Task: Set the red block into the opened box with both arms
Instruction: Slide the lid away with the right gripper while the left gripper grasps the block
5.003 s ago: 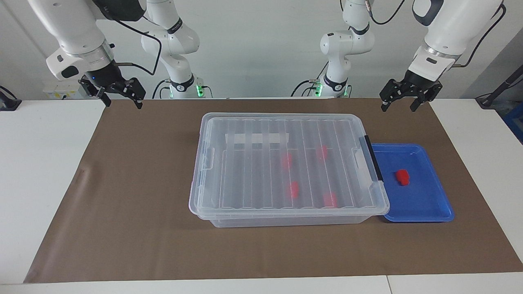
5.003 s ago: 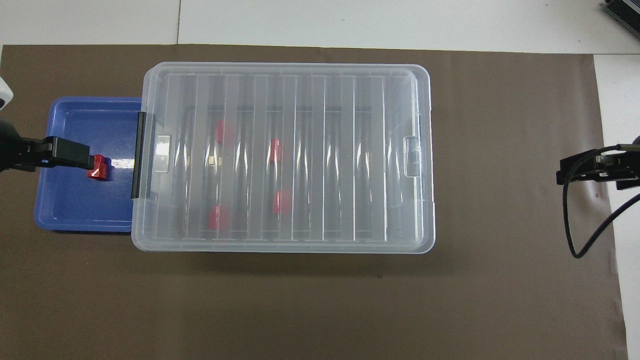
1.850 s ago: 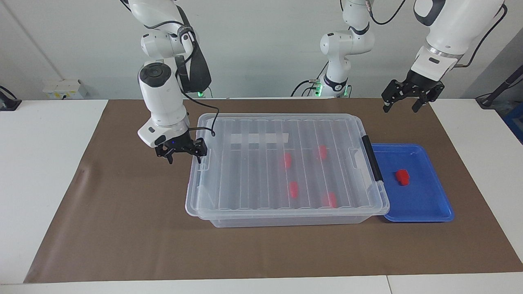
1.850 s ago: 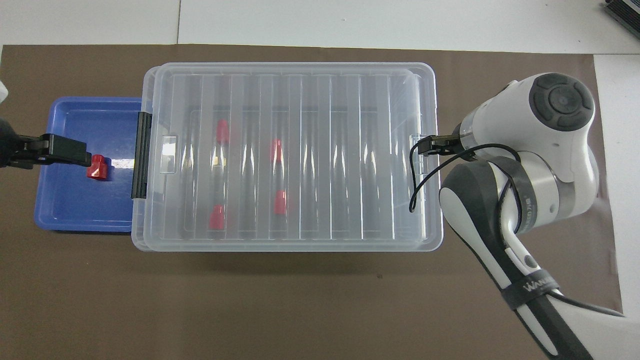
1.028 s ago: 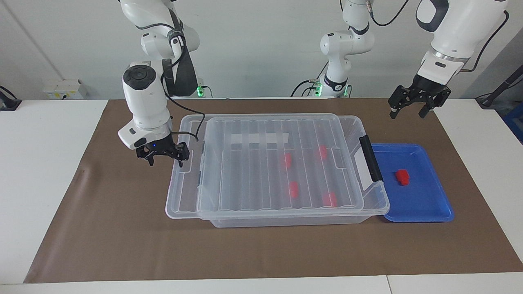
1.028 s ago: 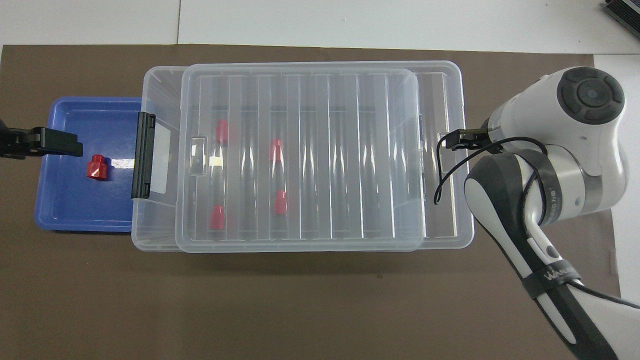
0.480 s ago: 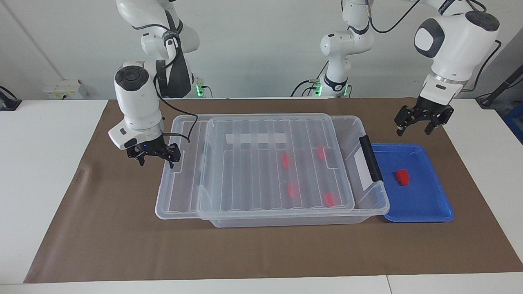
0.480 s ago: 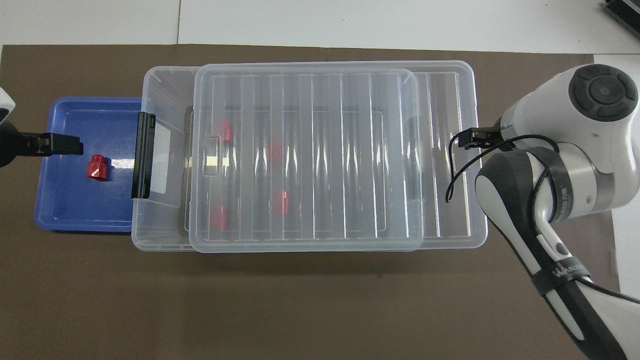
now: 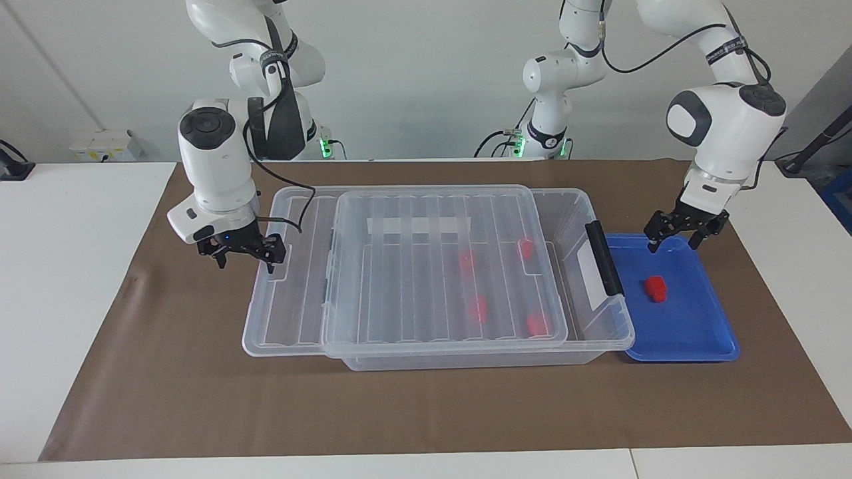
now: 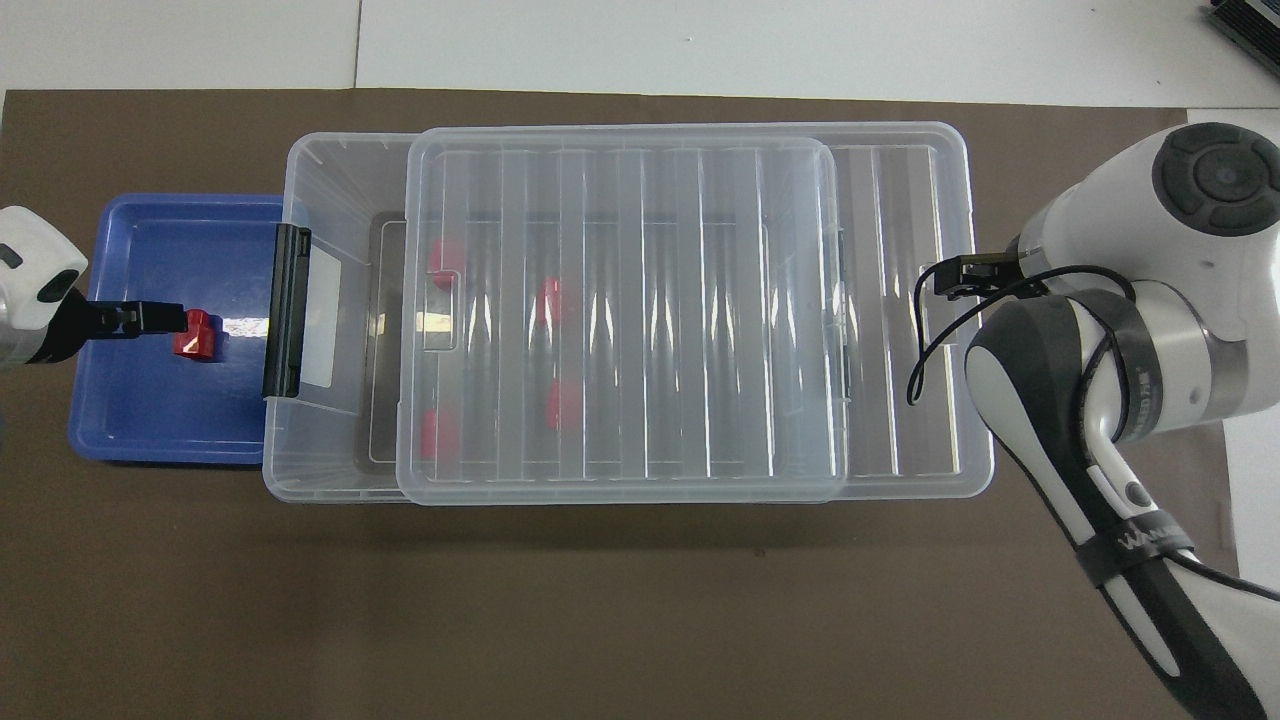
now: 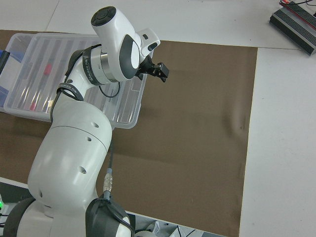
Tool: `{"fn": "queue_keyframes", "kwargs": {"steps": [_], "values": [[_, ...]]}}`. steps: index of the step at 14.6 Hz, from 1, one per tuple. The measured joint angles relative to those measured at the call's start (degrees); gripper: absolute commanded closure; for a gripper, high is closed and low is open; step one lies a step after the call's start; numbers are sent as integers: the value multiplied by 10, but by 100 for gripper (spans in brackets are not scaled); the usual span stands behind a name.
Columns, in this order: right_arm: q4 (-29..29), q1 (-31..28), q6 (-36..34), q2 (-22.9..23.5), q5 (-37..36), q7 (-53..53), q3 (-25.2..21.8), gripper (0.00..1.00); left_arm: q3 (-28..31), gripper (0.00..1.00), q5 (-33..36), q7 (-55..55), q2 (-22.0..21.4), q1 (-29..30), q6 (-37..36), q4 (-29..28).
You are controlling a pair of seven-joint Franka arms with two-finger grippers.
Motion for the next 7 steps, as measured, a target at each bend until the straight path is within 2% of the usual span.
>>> {"fn": "queue_keyframes", "kwargs": {"steps": [7], "values": [[4,-9,-17,0,-22,0,0,0,0,0,0,17,57,22,69,-6]]}}
